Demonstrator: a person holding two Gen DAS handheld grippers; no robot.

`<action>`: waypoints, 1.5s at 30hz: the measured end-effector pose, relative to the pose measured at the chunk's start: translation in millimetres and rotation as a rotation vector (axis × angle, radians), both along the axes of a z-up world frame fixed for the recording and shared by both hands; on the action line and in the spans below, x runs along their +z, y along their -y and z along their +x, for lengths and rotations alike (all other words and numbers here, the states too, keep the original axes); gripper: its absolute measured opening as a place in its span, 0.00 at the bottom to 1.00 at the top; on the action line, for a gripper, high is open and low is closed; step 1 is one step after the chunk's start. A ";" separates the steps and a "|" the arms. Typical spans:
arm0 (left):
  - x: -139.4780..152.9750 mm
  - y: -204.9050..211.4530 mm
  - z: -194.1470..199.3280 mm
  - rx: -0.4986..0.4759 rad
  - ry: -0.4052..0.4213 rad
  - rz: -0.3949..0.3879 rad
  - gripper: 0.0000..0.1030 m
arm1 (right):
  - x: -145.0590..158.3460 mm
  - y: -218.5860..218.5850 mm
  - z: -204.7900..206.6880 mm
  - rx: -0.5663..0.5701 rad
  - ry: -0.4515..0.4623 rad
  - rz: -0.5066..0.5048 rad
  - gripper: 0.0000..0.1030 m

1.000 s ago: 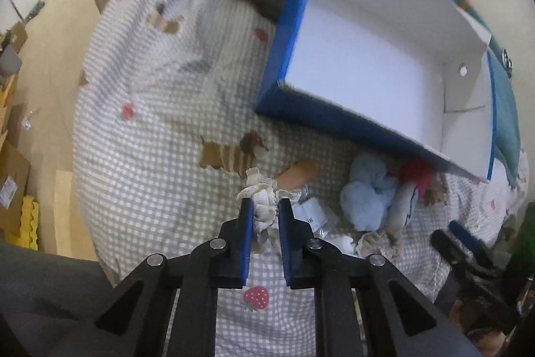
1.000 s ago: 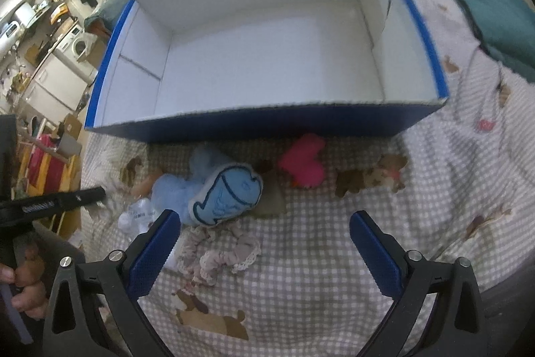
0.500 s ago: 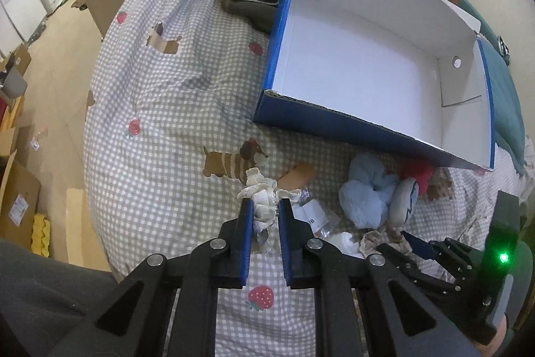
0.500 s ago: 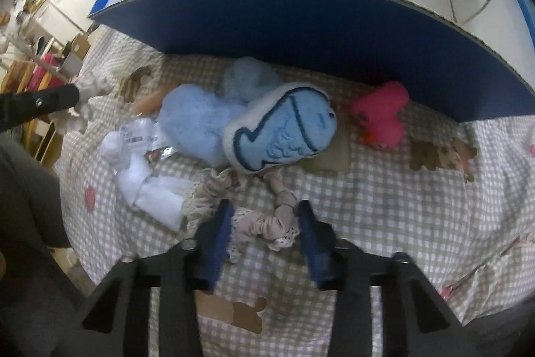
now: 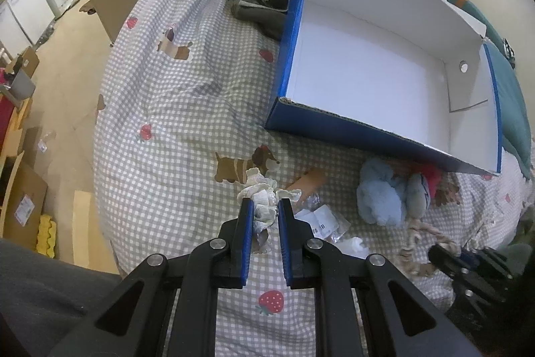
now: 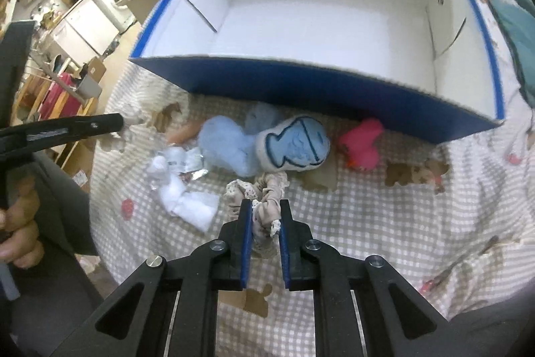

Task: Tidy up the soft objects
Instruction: 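Carry both held scrunchies up and over into the white box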

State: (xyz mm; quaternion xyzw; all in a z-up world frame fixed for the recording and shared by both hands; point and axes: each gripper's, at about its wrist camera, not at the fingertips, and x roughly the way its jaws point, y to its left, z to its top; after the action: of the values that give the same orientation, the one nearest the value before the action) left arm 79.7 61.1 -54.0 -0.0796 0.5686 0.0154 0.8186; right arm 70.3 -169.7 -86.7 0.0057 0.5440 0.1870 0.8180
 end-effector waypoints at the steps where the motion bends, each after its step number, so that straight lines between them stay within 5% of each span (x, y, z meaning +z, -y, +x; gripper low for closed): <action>1: 1.4 -0.3 -1.1 0.002 0.008 0.000 0.13 | 5.0 2.4 -2.0 0.000 0.004 0.007 0.15; 11: 10.4 1.7 -11.3 -0.003 0.057 0.025 0.13 | 50.6 23.9 -15.7 -0.016 0.105 0.027 0.15; 24: 33.7 5.5 -17.1 0.010 0.185 0.071 0.13 | 103.7 48.3 -2.5 -0.083 0.305 0.190 0.15; 34: 78.8 20.5 7.6 -0.046 0.325 0.043 0.13 | 105.4 63.4 36.8 -0.153 0.330 0.238 0.15; 45: 74.6 58.4 69.5 -0.125 0.319 0.079 0.13 | 76.1 67.7 85.6 -0.196 0.301 0.206 0.15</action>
State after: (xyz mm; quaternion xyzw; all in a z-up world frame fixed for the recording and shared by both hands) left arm 149.2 2.7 20.6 -0.0131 0.4341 -0.0260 0.9004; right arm 155.9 -237.4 -10.6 0.1141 0.3903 0.1601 0.8994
